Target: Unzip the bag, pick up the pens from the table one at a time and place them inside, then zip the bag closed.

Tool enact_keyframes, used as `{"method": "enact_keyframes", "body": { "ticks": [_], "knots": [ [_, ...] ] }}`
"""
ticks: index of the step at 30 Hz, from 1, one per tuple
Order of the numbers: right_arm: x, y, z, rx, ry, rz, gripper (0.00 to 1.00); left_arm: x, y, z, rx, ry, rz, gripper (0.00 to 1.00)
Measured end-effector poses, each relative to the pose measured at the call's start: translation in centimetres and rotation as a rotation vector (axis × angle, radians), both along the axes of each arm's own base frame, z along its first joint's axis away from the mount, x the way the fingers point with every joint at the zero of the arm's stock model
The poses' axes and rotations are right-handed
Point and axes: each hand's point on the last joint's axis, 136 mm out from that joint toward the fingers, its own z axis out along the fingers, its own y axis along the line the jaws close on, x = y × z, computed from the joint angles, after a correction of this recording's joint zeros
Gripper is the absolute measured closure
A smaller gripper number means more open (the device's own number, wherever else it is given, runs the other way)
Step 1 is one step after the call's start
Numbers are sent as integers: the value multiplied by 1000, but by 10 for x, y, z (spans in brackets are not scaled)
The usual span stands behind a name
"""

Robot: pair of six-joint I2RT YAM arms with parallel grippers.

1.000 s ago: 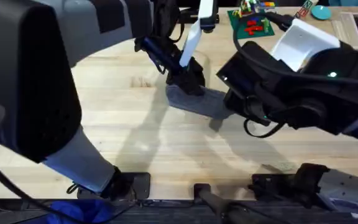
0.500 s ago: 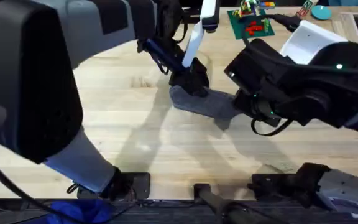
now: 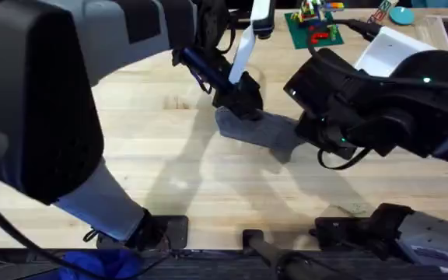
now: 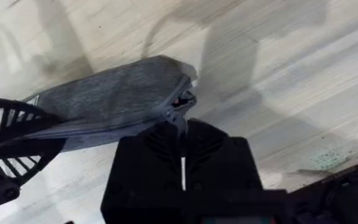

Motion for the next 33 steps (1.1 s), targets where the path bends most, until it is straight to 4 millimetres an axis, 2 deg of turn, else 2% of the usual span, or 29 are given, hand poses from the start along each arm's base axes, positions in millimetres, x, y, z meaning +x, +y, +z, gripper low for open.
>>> {"method": "enact_keyframes", "body": {
  "ticks": [14, 20, 29, 33],
  "knots": [
    [-5, -5, -3, -12, 13, -12, 969, -2, 0, 1, -7, 1, -9, 960],
    [-15, -15, -11, 2, 0, -56, 969, -2, -1, 2, -17, 5, -9, 960],
    [-24, -27, -1, 16, -31, -61, 969, -4, -4, 6, -40, 14, -12, 960],
    [-25, -31, -10, 7, -40, -66, 969, -4, -4, 6, -42, 16, -13, 959]
  ]
}}
